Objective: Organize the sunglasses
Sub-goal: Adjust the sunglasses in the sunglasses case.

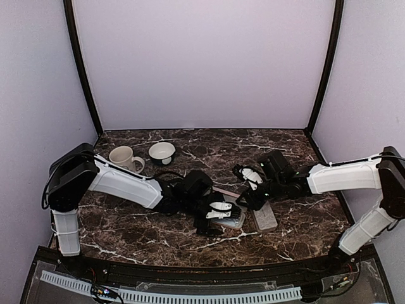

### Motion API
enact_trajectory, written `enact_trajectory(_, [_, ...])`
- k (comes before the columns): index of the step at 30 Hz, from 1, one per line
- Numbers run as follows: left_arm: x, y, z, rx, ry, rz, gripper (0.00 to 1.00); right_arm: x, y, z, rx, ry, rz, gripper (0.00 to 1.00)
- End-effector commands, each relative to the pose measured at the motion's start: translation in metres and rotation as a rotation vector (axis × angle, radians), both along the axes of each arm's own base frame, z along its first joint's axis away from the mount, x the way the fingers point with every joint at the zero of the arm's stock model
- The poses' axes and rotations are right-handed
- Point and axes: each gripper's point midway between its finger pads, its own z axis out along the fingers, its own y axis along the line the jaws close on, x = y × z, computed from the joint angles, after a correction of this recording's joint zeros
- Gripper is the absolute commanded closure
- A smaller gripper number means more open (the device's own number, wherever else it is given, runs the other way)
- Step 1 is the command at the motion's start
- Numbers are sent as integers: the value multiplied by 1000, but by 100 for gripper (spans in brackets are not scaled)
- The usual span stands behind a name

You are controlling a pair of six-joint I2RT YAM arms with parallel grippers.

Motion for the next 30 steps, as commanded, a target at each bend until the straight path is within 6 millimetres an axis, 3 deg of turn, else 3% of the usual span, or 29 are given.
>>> enact_trajectory(1, [6,-10,8,-22,-57,4,3,6,8,18,46,-31,13,72])
enact_trajectory(16, [9,-13,-2,-6,-55,15,4,6,8,21,49,-31,17,74])
enact_trajectory(30, [-1,-7,-11,41,3,-4,14,6,9,21,48,-31,16,76])
